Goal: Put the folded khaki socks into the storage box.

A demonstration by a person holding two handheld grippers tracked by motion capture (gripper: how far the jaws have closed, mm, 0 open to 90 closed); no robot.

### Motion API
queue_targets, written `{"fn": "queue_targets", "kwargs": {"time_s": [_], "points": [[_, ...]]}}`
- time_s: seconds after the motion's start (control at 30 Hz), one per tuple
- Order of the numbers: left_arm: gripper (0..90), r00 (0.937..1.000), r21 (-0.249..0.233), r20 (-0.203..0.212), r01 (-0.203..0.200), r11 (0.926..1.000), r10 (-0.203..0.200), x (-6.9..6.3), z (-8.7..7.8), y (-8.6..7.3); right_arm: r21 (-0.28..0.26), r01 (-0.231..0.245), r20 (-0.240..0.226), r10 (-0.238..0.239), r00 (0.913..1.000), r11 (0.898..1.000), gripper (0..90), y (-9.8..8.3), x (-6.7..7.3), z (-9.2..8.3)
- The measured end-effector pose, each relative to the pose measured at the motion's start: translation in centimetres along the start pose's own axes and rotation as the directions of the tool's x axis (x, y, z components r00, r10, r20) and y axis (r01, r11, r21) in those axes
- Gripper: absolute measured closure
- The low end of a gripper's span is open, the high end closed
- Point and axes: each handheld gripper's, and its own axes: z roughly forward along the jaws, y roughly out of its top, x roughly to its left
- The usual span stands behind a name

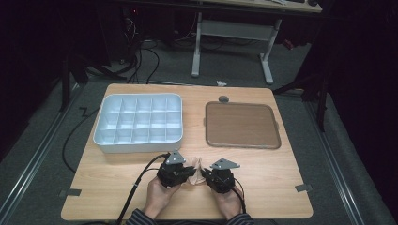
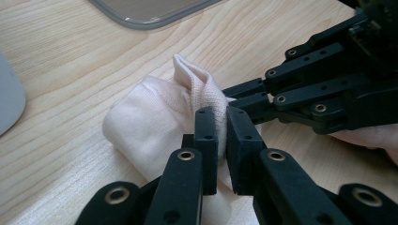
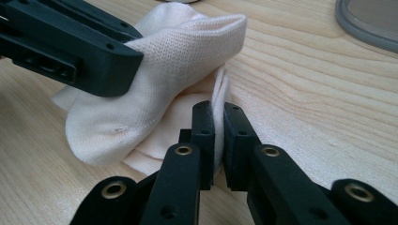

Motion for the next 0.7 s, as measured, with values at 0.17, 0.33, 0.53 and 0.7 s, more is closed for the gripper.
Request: {"fn": "queue_targets", "kwargs": {"time_s": [0.17,0.33,0.53,0.7], "points": [[83.7,0.9999,0.011,0.008,0.006,0.9999,-0.006,-0.1,0.4,-0.1,-0.002,0.006,0.003,-0.005,1.0000,1.000,84.1,0.0,0.0,0.0],[83.8,0.9999,0.026,0.008,0.012,0.9996,-0.012,-0.1,0.8,-0.5,-0.002,0.013,0.008,-0.012,0.9999,1.000,83.5,0.0,0.1,0.0],[84.0,1.0000,0.044,0.004,0.001,0.9990,-0.002,-0.2,1.2,-0.5,-0.001,0.015,0.012,-0.015,0.9998,1.000,82.7,0.0,0.1,0.0],[83.9,0.9999,0.060,0.011,0.000,0.9982,-0.001,-0.1,1.5,-0.7,-0.001,0.014,0.013,-0.014,0.9998,1.000,80.9,0.0,0.0,0.0]]}}
